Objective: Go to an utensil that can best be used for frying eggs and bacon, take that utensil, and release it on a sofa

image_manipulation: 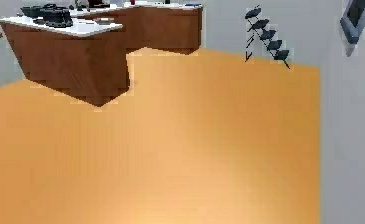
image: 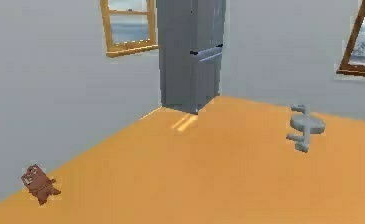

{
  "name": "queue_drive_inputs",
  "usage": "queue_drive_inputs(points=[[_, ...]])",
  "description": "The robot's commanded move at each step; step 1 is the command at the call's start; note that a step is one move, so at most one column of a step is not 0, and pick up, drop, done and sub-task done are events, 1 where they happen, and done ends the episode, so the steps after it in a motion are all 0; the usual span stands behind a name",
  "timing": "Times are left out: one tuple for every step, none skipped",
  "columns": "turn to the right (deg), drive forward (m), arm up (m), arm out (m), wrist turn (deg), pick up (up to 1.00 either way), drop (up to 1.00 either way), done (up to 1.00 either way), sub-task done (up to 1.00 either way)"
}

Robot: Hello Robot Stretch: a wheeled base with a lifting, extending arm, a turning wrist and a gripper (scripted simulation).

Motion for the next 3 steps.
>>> queue_drive_inputs(points=[[45.0,0.0,0.0,0.0,0.0,0.0,0.0,0.0,0.0],[3.0,0.0,0.0,0.0,0.0,0.0,0.0,0.0,0.0],[0.0,1.0,0.0,0.0,0.0,0.0,0.0,0.0,0.0]])
